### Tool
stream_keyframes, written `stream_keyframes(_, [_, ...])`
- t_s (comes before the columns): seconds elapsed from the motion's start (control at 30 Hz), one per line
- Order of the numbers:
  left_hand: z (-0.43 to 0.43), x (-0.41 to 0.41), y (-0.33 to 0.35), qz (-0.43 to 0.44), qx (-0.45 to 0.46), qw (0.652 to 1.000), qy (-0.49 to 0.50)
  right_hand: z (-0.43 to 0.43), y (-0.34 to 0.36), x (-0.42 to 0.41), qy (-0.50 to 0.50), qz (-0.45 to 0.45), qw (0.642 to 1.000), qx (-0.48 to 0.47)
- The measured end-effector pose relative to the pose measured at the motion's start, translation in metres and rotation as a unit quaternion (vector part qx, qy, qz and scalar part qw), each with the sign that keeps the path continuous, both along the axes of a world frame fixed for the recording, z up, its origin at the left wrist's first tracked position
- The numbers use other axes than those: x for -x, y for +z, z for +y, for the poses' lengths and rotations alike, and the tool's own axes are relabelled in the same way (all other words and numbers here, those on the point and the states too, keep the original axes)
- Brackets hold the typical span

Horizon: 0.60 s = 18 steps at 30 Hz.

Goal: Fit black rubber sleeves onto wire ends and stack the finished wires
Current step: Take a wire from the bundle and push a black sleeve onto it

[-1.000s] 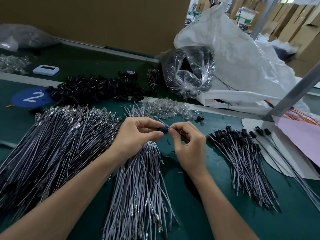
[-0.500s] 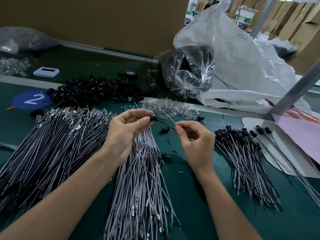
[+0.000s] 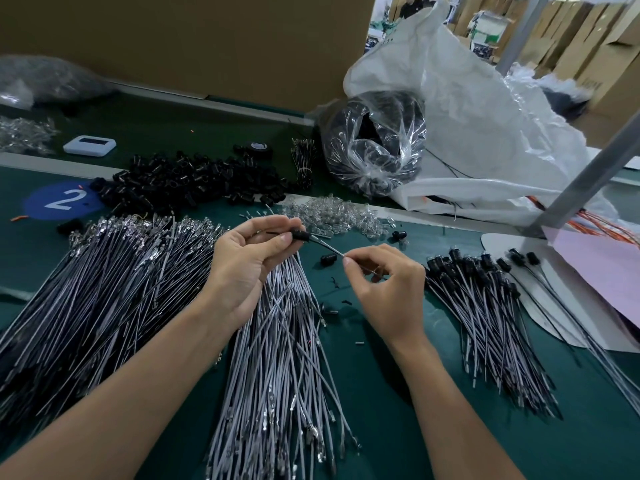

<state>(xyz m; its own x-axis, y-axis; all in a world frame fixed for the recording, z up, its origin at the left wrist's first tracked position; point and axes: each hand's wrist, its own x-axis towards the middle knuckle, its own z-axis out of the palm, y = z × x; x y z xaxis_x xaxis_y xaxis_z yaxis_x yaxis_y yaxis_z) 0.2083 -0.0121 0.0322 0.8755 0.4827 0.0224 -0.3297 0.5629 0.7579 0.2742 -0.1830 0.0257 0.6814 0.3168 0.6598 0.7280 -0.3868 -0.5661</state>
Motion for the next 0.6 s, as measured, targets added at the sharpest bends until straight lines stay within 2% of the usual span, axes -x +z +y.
stream_keyframes(0.23, [-0.0023,0.0017,-0.0010,-0.003,-0.052,0.998,-0.029,-0.0004,0.0008,0.0011,0.001,-0.015,1.000,0.015])
stream_keyframes(0.6, [-0.0016,0.0017,-0.0011,-0.007,-0.056,0.998,-0.014,-0.0009,0.0006,0.0016,0.038,0.039,0.998,-0.024])
